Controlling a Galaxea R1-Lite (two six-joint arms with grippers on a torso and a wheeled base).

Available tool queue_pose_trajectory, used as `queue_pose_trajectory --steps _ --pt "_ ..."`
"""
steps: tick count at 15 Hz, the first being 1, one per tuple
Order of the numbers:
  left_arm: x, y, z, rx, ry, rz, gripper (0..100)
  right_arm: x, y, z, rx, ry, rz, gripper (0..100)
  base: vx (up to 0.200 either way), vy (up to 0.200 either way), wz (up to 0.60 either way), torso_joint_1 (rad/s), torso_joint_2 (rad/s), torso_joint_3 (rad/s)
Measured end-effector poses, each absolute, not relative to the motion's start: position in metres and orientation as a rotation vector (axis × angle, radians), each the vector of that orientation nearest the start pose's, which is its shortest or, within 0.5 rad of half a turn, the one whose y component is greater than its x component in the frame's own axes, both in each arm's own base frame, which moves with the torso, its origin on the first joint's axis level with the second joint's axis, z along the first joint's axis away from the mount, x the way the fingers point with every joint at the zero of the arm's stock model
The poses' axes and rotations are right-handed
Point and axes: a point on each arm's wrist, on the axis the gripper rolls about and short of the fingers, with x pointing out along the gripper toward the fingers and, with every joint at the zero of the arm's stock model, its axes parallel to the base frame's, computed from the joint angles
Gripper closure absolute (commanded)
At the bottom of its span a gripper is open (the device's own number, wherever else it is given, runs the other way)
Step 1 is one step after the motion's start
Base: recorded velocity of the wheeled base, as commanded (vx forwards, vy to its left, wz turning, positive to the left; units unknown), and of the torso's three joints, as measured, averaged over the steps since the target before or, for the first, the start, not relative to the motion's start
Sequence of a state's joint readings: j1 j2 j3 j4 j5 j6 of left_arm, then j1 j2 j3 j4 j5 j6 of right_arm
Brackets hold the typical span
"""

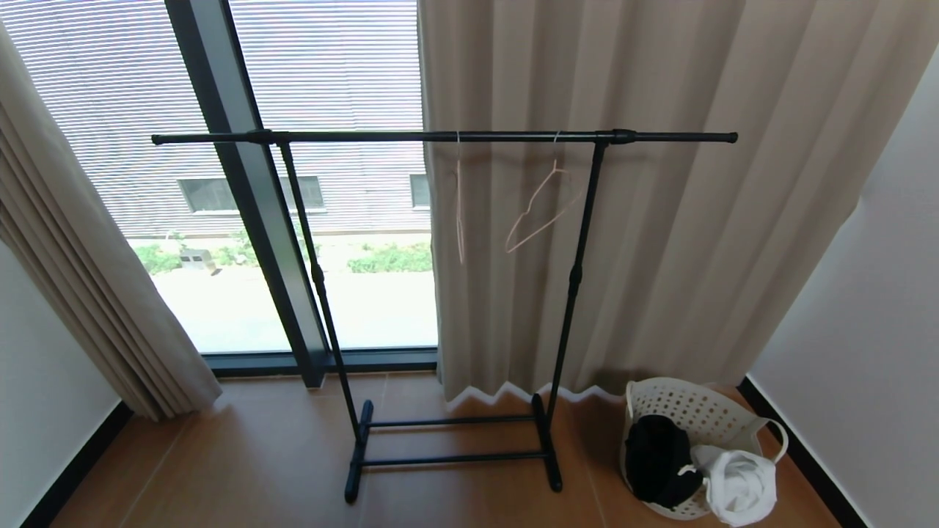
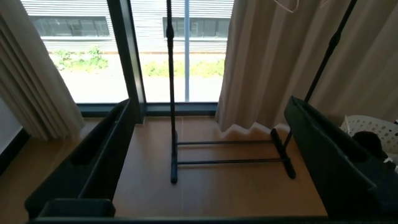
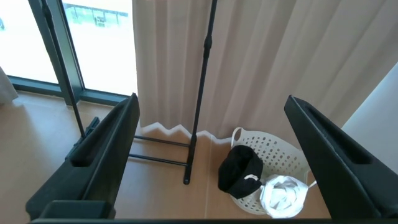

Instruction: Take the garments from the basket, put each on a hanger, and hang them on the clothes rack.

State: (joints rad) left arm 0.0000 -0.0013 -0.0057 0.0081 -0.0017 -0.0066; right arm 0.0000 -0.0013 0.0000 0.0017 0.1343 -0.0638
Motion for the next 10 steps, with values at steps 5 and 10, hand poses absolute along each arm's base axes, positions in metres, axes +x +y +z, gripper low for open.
queue_pose_trajectory --steps 5,10 --pt "-0.0233 0.0 0.0762 -0.007 0.001 -0.002 0 -0.0231 0.003 0.0753 -0.064 -0.004 0.135 0 0.0 0.0 0.0 -0.158 0.37 0.209" --pt "-0.0233 0.0 0.0764 -0.007 0.001 -0.002 0 -0.0231 0.003 0.0753 -0.064 -0.004 0.135 0 0.0 0.0 0.0 -0.198 0.47 0.271"
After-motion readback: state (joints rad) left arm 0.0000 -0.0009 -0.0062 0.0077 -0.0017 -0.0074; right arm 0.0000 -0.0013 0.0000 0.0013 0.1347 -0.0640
